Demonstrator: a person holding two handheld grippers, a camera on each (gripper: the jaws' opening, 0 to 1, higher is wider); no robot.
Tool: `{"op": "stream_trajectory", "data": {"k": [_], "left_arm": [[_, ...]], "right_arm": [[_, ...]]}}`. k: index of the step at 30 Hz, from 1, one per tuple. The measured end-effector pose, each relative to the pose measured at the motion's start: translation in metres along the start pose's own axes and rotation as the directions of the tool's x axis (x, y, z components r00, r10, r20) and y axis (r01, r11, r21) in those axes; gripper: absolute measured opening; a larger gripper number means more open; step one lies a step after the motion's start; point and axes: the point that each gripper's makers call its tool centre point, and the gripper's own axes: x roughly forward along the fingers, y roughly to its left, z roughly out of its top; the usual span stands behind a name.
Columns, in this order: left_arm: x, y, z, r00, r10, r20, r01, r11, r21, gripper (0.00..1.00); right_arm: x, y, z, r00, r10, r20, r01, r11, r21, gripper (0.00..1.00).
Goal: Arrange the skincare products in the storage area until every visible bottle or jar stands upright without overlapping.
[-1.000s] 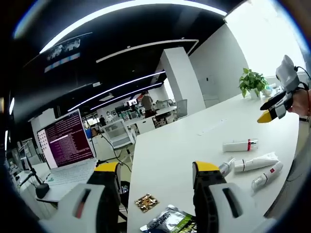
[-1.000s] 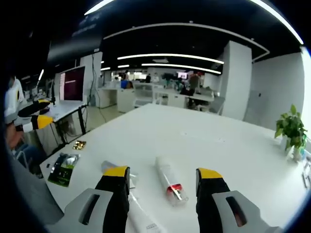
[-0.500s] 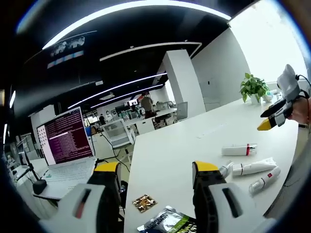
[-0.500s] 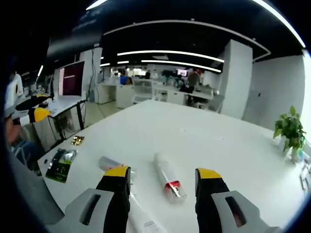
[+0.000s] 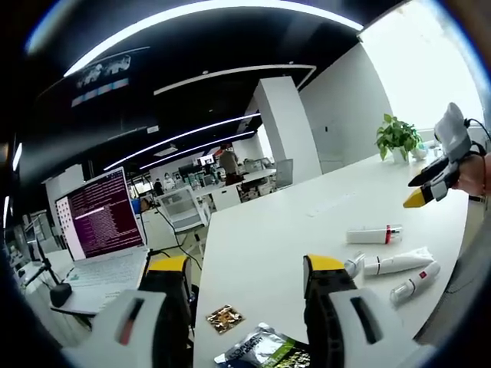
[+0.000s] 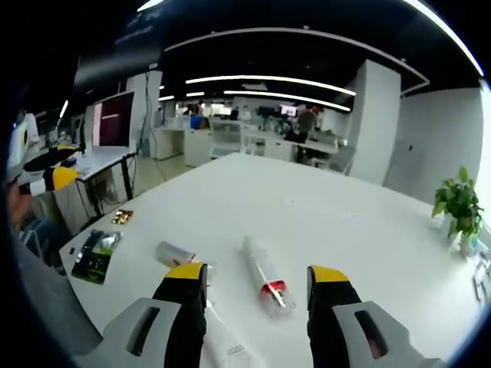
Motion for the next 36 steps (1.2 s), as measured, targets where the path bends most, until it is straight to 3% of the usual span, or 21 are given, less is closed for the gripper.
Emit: {"op": "stream_trajectory", "data": {"k": [16, 22, 25, 31, 34, 36], "left_arm": [[0.001, -0.003, -0.002, 1.0, -0.005, -0.012, 0.005, 1.0, 0.028, 0.52], [0.002, -0.002, -0.007, 1.0, 0.002, -0.028, -0.001, 0.998, 0.06, 0.52], [-0.001, 0.004, -0.004, 0.999, 0.042, -0.019, -0.04, 0.993, 0.11, 0.51], [0.0, 0.012, -0.008, 0.995, 0.09, -0.034, -0.083, 0.982, 0.169, 0.5], [0.0, 0.015, -0.014, 0.994, 0.097, -0.057, -0.087, 0.985, 0.152, 0.5], [-0.001, 0.009, -0.016, 0.995, 0.068, -0.067, -0.059, 0.989, 0.133, 0.5]], "right_arm": [[0.0, 0.001, 0.0, 1.0, 0.01, 0.0, -0.01, 1.0, 0.01, 0.52], [-0.004, 0.016, 0.009, 0.997, 0.068, 0.026, -0.07, 0.996, 0.055, 0.52], [-0.008, 0.026, 0.019, 0.991, 0.117, 0.062, -0.122, 0.99, 0.076, 0.52], [-0.021, 0.053, 0.042, 0.961, 0.227, 0.16, -0.245, 0.963, 0.108, 0.51], [-0.017, 0.052, 0.033, 0.968, 0.216, 0.131, -0.228, 0.97, 0.083, 0.51], [-0.016, 0.049, 0.032, 0.97, 0.208, 0.129, -0.219, 0.972, 0.084, 0.51]]}}
